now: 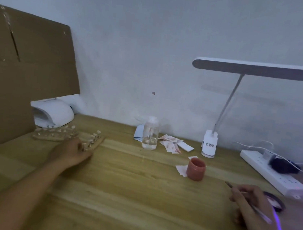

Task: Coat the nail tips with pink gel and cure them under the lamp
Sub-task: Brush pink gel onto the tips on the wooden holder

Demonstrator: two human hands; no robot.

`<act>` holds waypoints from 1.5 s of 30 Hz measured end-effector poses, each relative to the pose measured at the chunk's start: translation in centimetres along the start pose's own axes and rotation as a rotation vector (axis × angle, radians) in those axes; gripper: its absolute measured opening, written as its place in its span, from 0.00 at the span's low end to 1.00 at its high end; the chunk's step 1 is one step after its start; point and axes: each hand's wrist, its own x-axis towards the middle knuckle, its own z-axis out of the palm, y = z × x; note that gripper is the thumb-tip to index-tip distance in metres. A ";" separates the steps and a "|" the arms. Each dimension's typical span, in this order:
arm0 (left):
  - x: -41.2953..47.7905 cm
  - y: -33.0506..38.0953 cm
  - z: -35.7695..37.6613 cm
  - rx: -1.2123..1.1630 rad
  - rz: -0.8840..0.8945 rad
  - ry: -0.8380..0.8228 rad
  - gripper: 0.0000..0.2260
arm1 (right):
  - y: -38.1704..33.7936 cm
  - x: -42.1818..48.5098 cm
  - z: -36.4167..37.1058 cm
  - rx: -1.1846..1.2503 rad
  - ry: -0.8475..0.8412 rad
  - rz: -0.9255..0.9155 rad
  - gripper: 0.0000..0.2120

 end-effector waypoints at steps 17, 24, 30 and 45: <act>-11.1 16.5 4.6 -0.418 0.633 -0.494 0.15 | -1.2 -0.5 0.2 0.010 0.016 0.061 0.04; -11.9 16.9 6.9 -0.586 0.573 -0.362 0.13 | -0.3 0.2 0.7 -0.153 -0.048 -0.037 0.11; -11.7 17.1 7.1 -0.670 0.532 -0.320 0.05 | -0.1 -0.1 1.3 -0.273 -0.136 -0.135 0.17; -12.2 17.4 6.5 -0.694 0.599 -0.378 0.10 | 0.0 -0.4 1.1 -0.474 -0.136 -0.220 0.26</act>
